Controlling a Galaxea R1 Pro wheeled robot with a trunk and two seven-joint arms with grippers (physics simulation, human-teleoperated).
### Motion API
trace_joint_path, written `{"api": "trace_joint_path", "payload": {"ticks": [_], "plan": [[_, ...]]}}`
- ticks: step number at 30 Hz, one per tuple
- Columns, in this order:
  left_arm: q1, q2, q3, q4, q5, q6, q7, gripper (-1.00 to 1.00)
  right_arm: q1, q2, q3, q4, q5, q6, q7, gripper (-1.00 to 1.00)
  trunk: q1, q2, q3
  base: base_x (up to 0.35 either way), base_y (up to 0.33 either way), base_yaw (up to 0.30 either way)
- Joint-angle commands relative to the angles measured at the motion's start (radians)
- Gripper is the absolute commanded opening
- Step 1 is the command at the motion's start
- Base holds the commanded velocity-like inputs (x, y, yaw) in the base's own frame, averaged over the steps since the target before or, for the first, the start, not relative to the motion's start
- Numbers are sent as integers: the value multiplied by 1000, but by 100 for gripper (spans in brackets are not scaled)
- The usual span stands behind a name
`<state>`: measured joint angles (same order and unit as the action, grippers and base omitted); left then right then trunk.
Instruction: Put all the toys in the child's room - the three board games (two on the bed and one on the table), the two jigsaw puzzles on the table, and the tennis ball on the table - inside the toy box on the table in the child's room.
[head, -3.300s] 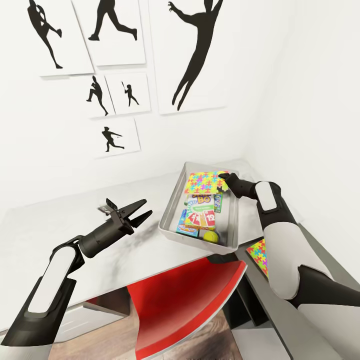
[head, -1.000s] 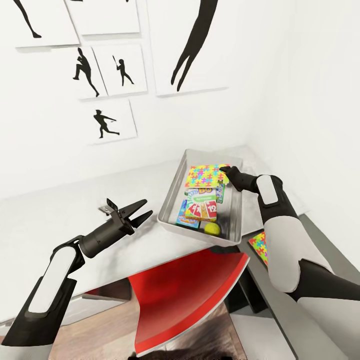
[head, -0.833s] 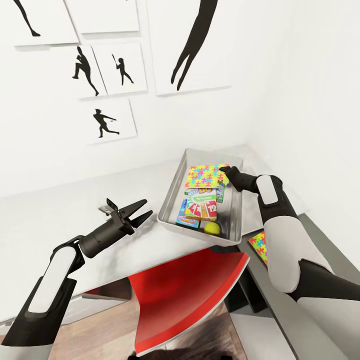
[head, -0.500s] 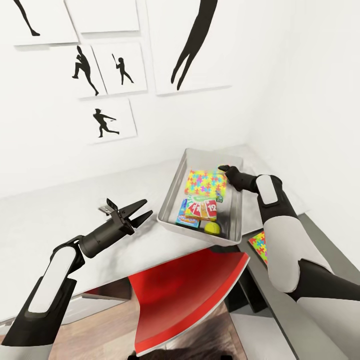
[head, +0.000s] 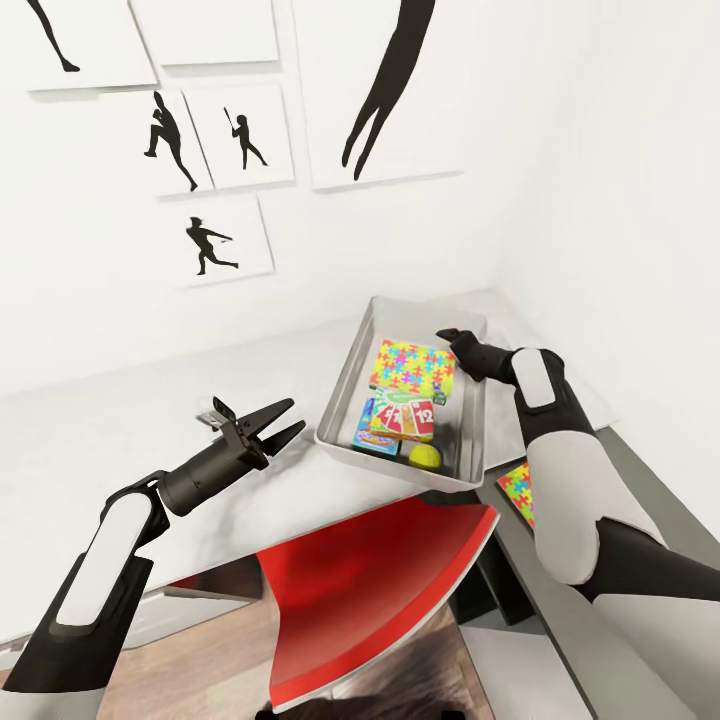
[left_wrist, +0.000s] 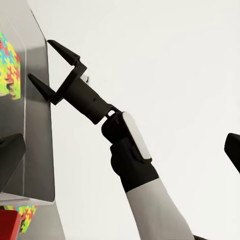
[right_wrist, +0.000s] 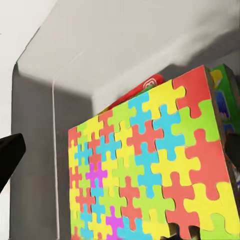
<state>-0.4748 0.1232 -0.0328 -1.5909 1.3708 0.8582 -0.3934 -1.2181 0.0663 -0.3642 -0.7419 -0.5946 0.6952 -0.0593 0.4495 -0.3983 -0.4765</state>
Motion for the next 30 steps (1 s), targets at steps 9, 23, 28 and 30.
{"api": "trace_joint_path", "payload": {"ticks": [9,23,28,30], "plan": [[-1,0,0,0,0,2,-2,100,7,5,7,-145,-10,20,-9,100,1,-2,-1,0,0,0],[-1,1,0,-7,1,2,-11,100,440,-87,23,-768,-10,158,84,100,1,-2,-1,0,0,0],[-1,2,0,-11,2,4,-14,100,570,-181,16,-826,-12,169,161,100,1,-2,-1,0,0,0],[-1,1,0,-12,2,5,-15,100,625,-228,1,-841,-13,174,186,100,1,-2,-1,0,0,0]]}}
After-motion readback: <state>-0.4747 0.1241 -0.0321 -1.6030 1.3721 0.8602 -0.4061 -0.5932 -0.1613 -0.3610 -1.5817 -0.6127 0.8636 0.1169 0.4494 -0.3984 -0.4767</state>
